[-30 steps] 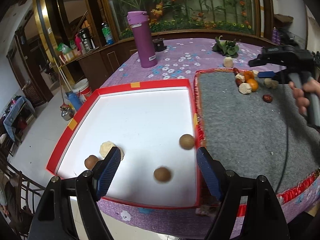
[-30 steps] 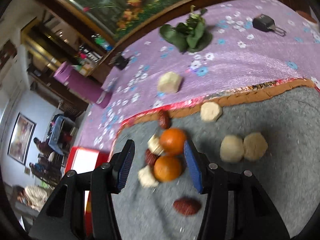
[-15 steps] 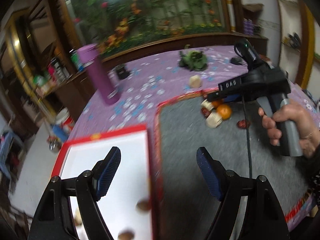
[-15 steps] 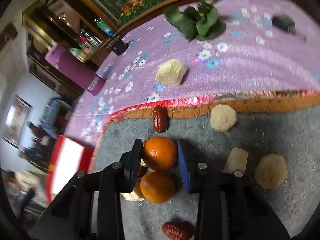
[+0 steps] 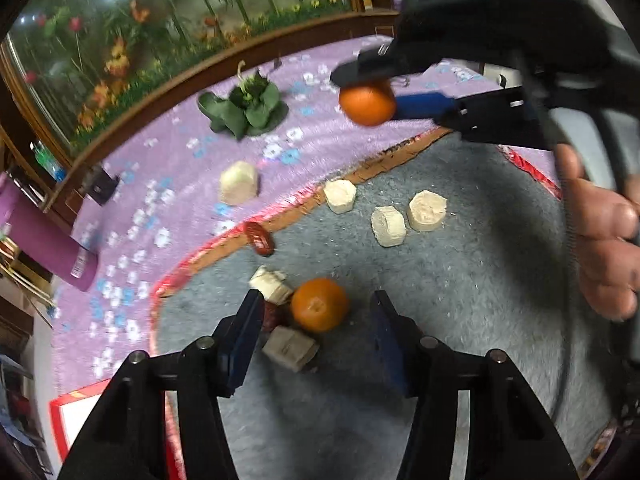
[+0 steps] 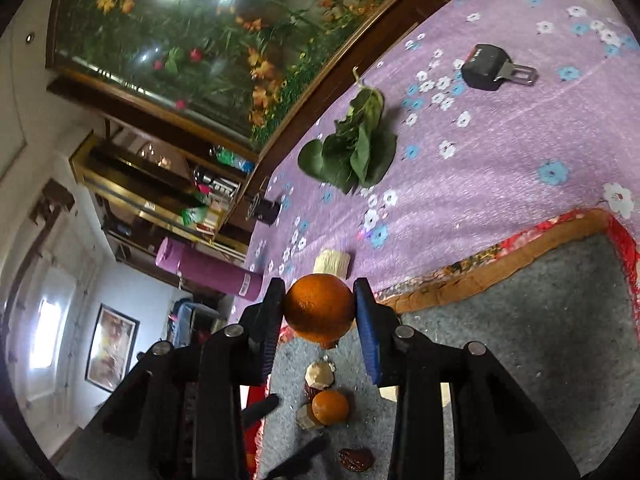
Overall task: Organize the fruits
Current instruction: 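Grasp the second orange with the left tool while the right carries its orange to the tray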
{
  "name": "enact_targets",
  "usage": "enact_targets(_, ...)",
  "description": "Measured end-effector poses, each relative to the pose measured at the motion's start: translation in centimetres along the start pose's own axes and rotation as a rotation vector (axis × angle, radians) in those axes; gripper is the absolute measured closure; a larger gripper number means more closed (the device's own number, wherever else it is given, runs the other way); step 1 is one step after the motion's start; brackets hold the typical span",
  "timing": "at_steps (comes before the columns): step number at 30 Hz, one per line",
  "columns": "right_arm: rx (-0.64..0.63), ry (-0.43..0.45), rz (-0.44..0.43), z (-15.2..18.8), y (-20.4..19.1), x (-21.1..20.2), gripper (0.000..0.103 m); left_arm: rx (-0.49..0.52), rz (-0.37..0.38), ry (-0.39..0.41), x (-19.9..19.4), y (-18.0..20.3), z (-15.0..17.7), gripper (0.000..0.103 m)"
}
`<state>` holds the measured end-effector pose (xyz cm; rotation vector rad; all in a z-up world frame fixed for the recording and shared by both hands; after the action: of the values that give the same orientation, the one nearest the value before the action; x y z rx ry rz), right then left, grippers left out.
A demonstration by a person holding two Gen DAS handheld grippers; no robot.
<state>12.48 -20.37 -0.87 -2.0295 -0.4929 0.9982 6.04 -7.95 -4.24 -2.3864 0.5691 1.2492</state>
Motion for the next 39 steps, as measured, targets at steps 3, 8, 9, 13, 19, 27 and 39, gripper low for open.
enact_targets(3, 0.018, 0.009, -0.011, -0.2, -0.4, 0.0, 0.066, -0.037, 0.040, -0.049, 1.5, 0.1, 0.6, 0.061)
enact_targets(8, 0.025, 0.007, -0.017, -0.4, -0.5, 0.0, 0.066, -0.056, 0.062, -0.058, 2.9, 0.4, 0.5, 0.069)
enact_targets(9, 0.021, 0.005, -0.018, -0.4, -0.5, 0.1, 0.066, -0.062, 0.067, -0.057, 2.9, 0.4, 0.6, 0.070)
enact_targets(13, 0.003, 0.006, -0.025, -0.4, -1.0, 0.2, 0.066, -0.076, 0.051, -0.029, 2.2, -0.1, 0.8, 0.070)
enact_targets(19, -0.097, -0.006, -0.068, 1.0, -3.8, 0.8, 0.066, -0.179, -0.040, 0.107, -2.3, -2.4, 1.4, 0.071)
enact_targets(27, -0.305, -0.112, -0.077, 7.0, -8.5, 4.0, 0.066, -0.309, -0.274, 0.249, -11.3, -7.6, 7.2, 0.071)
enact_targets(39, -0.547, -0.432, -0.219, 24.4, -17.9, 8.2, 0.066, -0.527, -0.558, 0.105, -16.1, -17.0, 22.1, 0.070)
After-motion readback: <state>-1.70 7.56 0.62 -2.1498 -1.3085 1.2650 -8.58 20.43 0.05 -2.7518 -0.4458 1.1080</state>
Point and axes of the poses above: each gripper's, at about its wrist camera, not at the fingertips, and x roughly the way its jaws point, y to its right, z to its underside, the point moved 10 cm from there along x, roughly the way its jaws point, and after that the axes turned 4 degrees about z, right-handed, at the moved point
